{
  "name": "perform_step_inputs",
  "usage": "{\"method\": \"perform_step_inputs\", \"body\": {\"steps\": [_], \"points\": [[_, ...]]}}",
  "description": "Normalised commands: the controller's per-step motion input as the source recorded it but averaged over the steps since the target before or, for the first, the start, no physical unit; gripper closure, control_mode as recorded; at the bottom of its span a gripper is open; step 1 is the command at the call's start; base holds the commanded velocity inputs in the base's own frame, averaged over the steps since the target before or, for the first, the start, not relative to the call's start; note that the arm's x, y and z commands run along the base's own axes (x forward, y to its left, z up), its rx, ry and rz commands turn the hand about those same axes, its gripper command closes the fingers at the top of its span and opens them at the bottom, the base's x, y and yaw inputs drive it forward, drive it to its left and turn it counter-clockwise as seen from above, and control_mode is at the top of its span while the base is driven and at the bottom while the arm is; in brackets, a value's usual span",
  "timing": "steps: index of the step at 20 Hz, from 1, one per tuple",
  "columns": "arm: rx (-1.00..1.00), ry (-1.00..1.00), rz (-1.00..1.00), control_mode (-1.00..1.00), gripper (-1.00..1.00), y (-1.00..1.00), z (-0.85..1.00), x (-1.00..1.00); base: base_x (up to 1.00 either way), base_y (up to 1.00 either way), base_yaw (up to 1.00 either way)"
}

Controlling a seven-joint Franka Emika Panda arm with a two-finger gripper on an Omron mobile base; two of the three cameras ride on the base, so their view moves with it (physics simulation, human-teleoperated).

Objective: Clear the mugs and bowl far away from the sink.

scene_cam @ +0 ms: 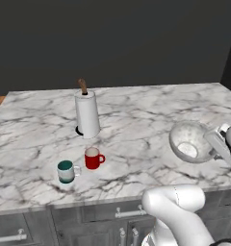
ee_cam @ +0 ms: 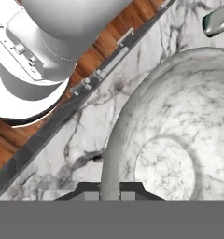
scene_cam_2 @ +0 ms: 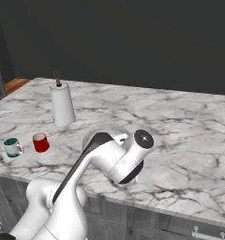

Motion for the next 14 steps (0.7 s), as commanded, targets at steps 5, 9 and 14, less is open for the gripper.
{"method": "perform_step_inputs", "body": {"steps": [5,9,14], "points": [[-0.09,0.05,0.00,-1.00,1.00,0.00,-0.27,0.25,0.00,0.00,0.00],[-0.01,0.13,0.00,-1.00,1.00,0.00,-0.15,0.36,0.00,0.00,0.00],[0.00,0.16,0.00,-1.00,1.00,0.00,-0.12,0.43,0.00,0.00,0.00]]}}
